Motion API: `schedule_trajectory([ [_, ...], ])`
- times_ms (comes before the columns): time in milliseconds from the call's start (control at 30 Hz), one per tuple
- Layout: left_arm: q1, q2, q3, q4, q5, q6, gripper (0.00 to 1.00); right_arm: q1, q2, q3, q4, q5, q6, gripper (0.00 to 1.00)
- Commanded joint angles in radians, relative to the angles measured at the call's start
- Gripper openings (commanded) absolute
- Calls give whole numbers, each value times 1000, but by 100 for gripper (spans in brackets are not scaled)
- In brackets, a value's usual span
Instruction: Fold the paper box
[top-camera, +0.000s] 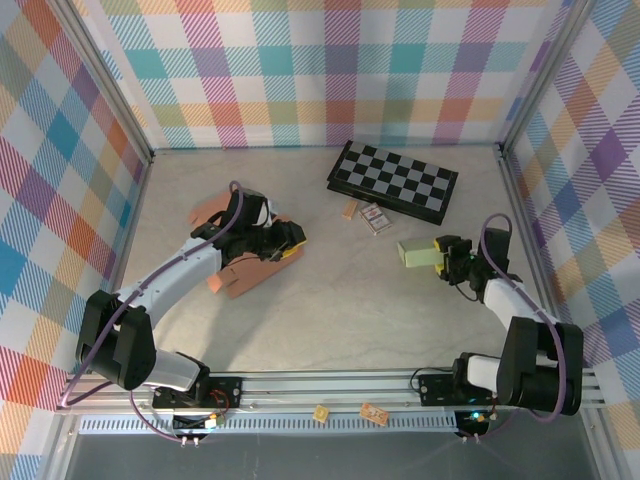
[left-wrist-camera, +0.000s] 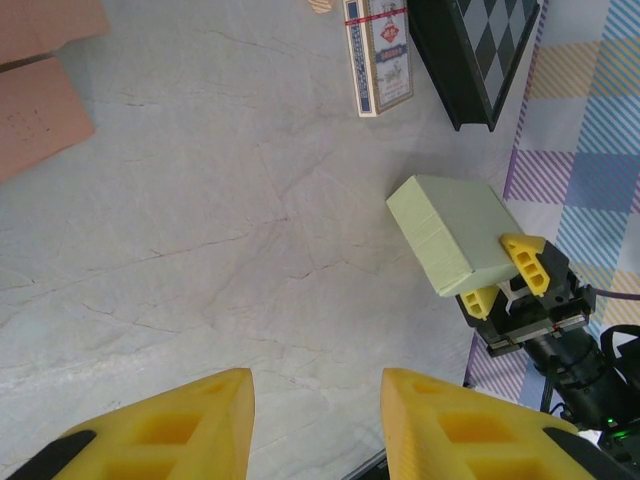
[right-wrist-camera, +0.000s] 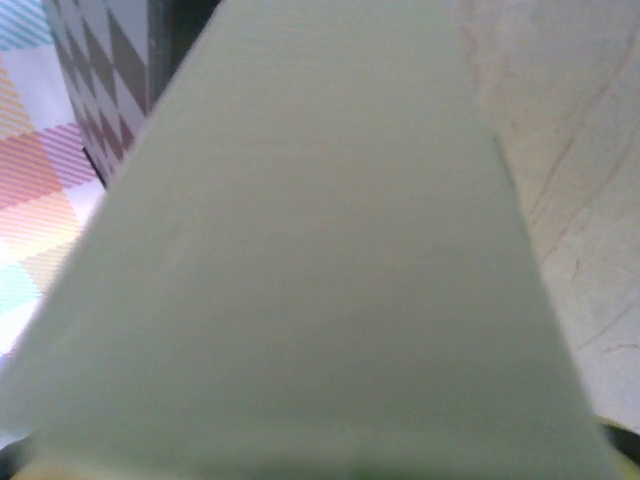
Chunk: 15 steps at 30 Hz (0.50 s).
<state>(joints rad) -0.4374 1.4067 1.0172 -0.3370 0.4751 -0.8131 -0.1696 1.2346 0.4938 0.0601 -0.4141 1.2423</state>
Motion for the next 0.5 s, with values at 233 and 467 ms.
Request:
schedule_trajectory([
  [233, 11, -19, 8, 5, 18, 24, 38, -40, -20, -11, -151, 28, -88, 73],
  [467, 12, -26, 9, -10, 8, 27, 38, -40, -65, 61, -357, 103, -75, 75],
])
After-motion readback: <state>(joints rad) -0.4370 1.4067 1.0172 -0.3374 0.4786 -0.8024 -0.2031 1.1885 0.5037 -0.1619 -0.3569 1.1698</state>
